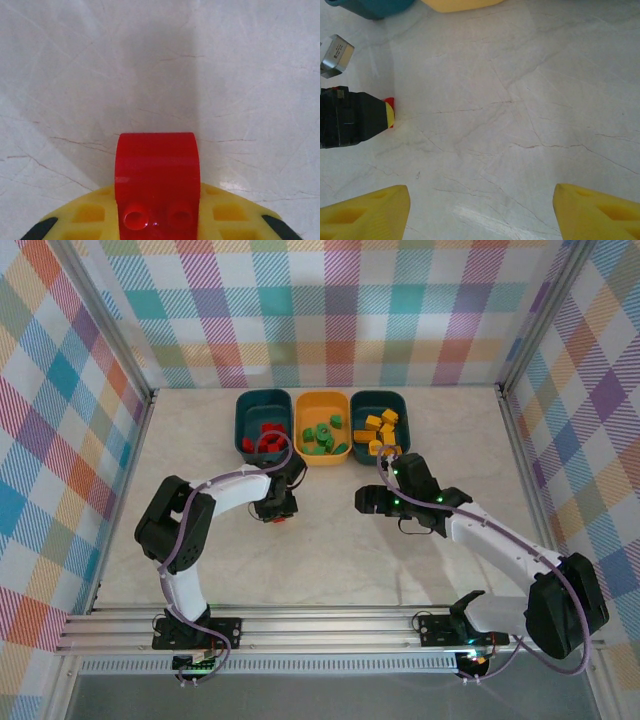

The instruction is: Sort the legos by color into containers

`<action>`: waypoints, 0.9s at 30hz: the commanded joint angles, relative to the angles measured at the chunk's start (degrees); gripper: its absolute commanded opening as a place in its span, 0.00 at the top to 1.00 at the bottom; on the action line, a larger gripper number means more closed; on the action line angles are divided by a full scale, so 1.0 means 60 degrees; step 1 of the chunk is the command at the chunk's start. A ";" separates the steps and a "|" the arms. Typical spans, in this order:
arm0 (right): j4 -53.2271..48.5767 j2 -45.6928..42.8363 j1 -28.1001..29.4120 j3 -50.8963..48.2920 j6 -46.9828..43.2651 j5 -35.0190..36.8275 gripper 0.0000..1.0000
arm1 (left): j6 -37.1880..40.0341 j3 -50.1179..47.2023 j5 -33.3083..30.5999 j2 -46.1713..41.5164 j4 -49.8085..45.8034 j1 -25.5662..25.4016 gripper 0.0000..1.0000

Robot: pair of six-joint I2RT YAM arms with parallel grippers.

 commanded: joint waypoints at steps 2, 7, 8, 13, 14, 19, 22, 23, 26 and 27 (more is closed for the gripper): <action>0.0091 0.0018 0.0071 0.0125 0.0045 -0.0120 0.25 | 0.0474 0.0738 -0.0479 -0.0288 0.0323 -0.0040 0.77; 0.0054 0.0075 0.0071 0.0233 0.0045 -0.0223 0.25 | 0.1064 0.2441 -0.0864 -0.0525 0.0282 0.0518 0.78; 0.0062 0.0064 0.0072 0.0229 0.0053 -0.0225 0.25 | 0.1117 0.2860 -0.0782 -0.0356 0.0364 0.0787 0.77; -0.0090 -0.0085 0.0071 0.0259 0.0049 -0.0232 0.25 | 0.1174 0.5234 -0.0185 0.1182 0.0170 0.1951 0.75; -0.0188 -0.0185 0.0071 0.0245 0.0033 -0.0179 0.25 | 0.1213 0.5900 -0.0132 0.1649 -0.0001 0.2133 0.75; -0.0707 -0.0834 0.0071 0.0035 -0.0038 0.0093 0.25 | 0.1240 0.8705 0.0793 0.3711 -0.0993 0.2681 0.73; -0.0914 -0.1237 0.0071 -0.0180 0.0015 0.0256 0.24 | 0.1435 0.9986 0.0598 0.4576 -0.1738 0.2741 0.72; -0.0964 -0.1346 0.0071 -0.0237 0.0045 0.0326 0.24 | 0.1455 1.0175 0.0580 0.4705 -0.1817 0.2767 0.71; -0.1099 -0.1602 0.0071 -0.0349 0.0060 0.0482 0.24 | 0.1552 1.0190 0.0643 0.4728 -0.1677 0.2814 0.66; -0.1137 -0.1638 0.0071 -0.0349 0.0049 0.0502 0.24 | 0.1611 1.0197 0.0670 0.4716 -0.1654 0.2815 0.62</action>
